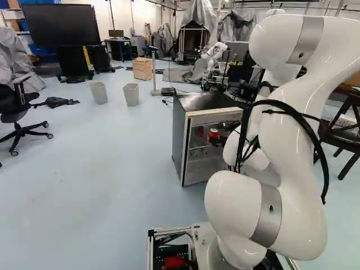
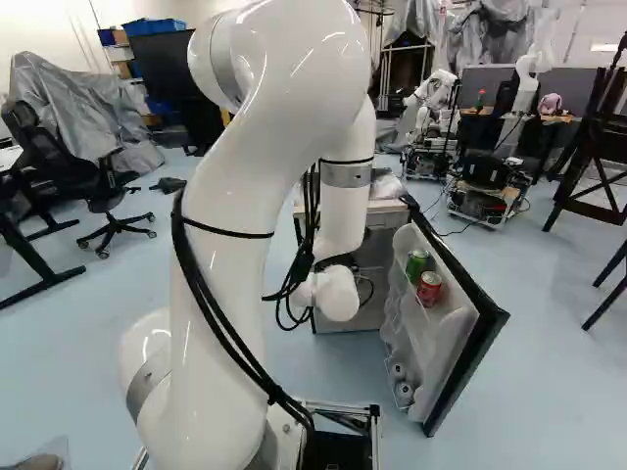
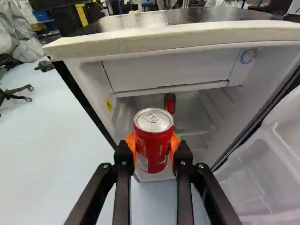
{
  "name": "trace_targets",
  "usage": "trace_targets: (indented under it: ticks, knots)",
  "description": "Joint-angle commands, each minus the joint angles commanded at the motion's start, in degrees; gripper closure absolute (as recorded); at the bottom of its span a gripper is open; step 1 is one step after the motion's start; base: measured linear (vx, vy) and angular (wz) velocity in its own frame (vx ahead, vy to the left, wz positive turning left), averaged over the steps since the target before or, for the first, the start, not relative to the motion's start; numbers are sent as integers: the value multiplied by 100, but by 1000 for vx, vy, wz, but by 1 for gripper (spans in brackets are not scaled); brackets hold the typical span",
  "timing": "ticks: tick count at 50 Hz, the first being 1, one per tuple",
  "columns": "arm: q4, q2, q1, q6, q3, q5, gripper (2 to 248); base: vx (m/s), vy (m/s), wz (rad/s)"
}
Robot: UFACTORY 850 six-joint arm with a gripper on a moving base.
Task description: Grab a drink from the fridge
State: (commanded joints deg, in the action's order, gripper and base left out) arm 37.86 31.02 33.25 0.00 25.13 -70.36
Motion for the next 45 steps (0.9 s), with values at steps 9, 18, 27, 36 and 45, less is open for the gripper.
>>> trace_targets:
  ticks: [9, 18, 27, 36, 45]
  knots:
    - [0, -197, -1, 0, -77, 0, 158, 0, 0, 0]
    - [0, -393, -2, 0, -150, 0, 158, 0, 0, 0]
    - [0, -589, -4, 0, -218, 0, 158, 0, 0, 0]
    - [0, -782, -5, 0, -282, 0, 158, 0, 0, 0]
    - [0, -974, -6, 0, -341, 0, 158, 0, 0, 0]
